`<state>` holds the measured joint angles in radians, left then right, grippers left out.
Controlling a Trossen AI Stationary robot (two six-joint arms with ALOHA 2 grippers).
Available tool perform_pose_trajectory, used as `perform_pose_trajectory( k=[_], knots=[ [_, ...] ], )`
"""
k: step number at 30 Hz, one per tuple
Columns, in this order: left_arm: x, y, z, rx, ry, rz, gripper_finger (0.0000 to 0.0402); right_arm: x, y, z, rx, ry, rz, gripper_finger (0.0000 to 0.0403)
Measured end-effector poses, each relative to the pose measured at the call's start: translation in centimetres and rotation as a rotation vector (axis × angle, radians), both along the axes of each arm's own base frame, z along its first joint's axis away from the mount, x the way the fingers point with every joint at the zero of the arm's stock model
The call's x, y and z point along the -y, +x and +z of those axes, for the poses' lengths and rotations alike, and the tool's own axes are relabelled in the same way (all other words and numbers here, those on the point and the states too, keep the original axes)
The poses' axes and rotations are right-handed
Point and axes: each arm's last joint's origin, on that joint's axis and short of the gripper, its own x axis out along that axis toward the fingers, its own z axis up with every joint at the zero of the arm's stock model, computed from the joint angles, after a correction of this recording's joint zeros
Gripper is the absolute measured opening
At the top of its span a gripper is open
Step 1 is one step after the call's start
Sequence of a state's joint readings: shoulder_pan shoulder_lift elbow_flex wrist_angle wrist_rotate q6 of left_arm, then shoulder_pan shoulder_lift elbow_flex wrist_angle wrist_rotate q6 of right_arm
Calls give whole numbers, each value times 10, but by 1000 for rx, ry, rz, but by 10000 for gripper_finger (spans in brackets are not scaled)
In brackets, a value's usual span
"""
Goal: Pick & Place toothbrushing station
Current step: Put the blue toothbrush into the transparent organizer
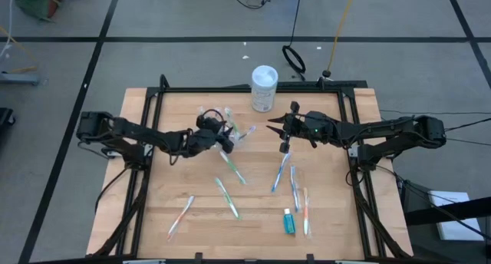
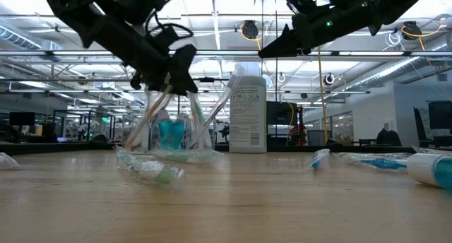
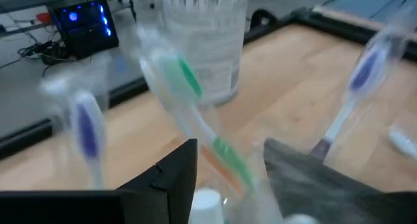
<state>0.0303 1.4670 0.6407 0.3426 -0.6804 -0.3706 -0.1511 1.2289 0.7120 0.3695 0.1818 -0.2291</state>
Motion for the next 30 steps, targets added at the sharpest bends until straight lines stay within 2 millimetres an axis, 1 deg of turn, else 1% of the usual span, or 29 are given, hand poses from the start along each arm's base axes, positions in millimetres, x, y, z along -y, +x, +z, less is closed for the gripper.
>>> perform_pose_trajectory(
  k=[2,8,14,18,21,25,30],
  knots=[
    [0,-6,9,8,4,-1,184,0,0,0,0,0,0,91],
    [6,-12,31,63,46,-49,184,0,0,0,0,0,0,91],
    [12,-19,49,66,148,-111,184,0,0,0,3,11,0,91],
    [12,-23,61,71,231,-136,184,0,0,-1,-2,11,1,91],
    [12,-29,70,77,263,-144,184,0,0,-1,-4,12,1,91],
    [12,-35,69,56,220,-152,184,-1,-1,-6,-66,-2,8,97],
    [12,-38,61,-5,166,-144,184,0,-3,-11,-125,2,6,131]
  ],
)
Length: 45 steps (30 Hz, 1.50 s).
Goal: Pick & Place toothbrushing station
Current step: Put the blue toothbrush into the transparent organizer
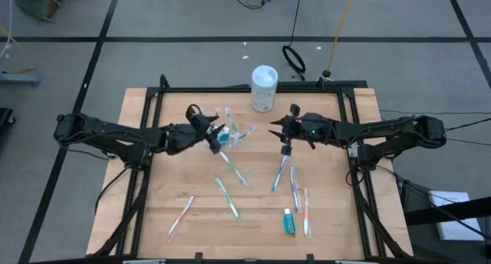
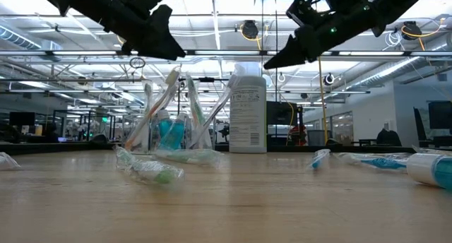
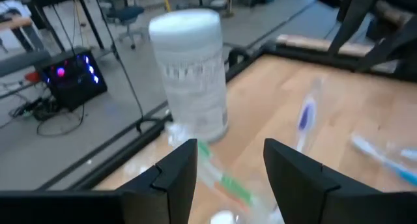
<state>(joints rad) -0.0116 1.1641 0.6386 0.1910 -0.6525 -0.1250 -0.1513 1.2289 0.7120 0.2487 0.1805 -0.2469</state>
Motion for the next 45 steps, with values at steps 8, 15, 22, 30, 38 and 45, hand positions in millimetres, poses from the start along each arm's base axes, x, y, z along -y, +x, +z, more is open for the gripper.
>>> perform_pose_trajectory(
  k=[8,15,22,30,38,45],
  knots=[
    [-1,0,-1,-4,2,5,184,-1,-7,-16,-84,279,-121,179],
    [-8,0,-1,-20,22,27,184,-6,-23,-36,-244,567,-330,177],
    [-16,-1,0,-71,82,39,184,-18,-40,-72,-266,737,-447,169],
    [-23,-1,4,-47,115,59,184,-26,-74,-124,-92,739,-341,168],
    [-31,-1,9,4,120,93,184,-28,-88,-137,12,761,-309,142],
    [-36,-1,10,17,121,113,184,-29,-81,-146,41,813,-352,124]
  ],
)
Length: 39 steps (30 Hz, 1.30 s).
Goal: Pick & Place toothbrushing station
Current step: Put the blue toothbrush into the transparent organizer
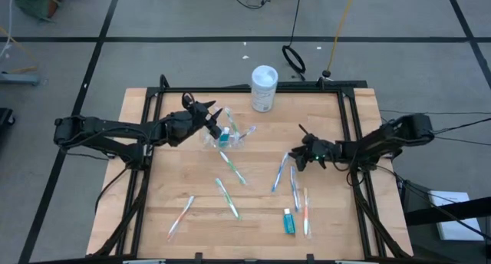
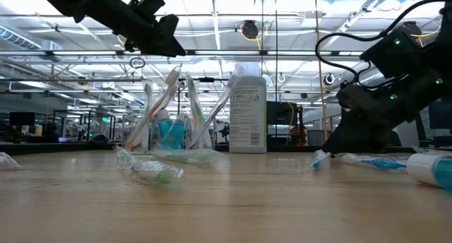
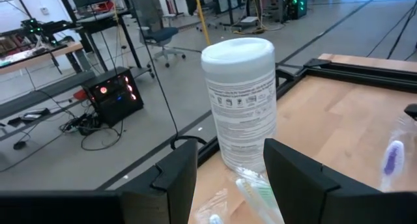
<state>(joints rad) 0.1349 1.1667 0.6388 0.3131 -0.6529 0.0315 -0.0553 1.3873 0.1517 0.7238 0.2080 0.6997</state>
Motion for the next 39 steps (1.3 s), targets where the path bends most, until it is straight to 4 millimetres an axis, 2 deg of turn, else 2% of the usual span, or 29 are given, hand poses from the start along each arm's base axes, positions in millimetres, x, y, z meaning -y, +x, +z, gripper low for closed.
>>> perform_pose_trajectory(
  k=[6,9,12,18,23,25,29,33,36,39],
  knots=[
    [0,0,0,3,0,1,184,1,17,-8,-50,-28,-7,137],
    [0,0,0,4,-1,1,184,1,27,-10,-75,-64,12,129],
    [0,0,0,4,-2,1,184,2,39,-9,-83,-95,33,101],
    [0,0,0,2,-2,0,184,3,52,-9,-86,-110,35,11],
    [0,0,0,6,-9,1,184,3,53,-3,-57,-140,53,3],
    [0,0,0,5,-10,2,184,3,56,8,9,-205,100,2],
    [0,0,0,4,-10,2,184,1,66,43,288,-363,186,1],
    [0,0,0,3,-8,1,184,2,72,74,539,-522,163,1],
    [0,0,1,19,-1,0,184,7,87,93,574,-642,149,1],
    [0,1,5,16,41,-8,184,11,114,116,548,-776,162,1]
  ],
)
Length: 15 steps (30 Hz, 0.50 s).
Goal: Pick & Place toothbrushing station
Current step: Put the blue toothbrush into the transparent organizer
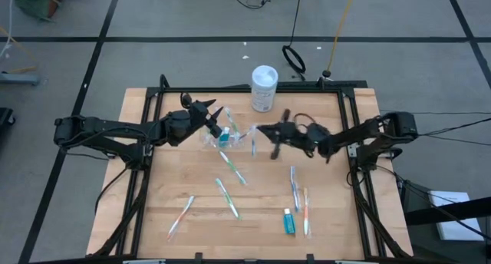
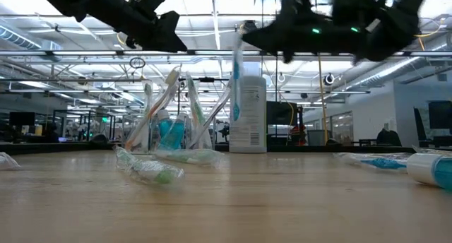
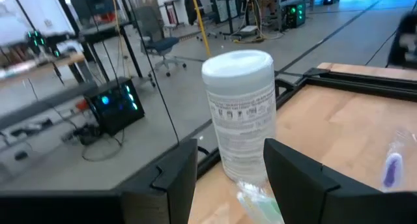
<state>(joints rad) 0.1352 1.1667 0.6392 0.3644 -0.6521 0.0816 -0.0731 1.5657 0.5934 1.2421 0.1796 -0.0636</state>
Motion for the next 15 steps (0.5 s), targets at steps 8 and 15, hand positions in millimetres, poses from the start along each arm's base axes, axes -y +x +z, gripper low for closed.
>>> perform_pose_trajectory(
  k=[8,15],
  knots=[
    [0,0,0,-48,49,-6,184,7,69,41,-23,-296,-70,0],
    [0,0,0,-54,49,-7,184,39,103,31,-142,-312,-140,0]
  ],
)
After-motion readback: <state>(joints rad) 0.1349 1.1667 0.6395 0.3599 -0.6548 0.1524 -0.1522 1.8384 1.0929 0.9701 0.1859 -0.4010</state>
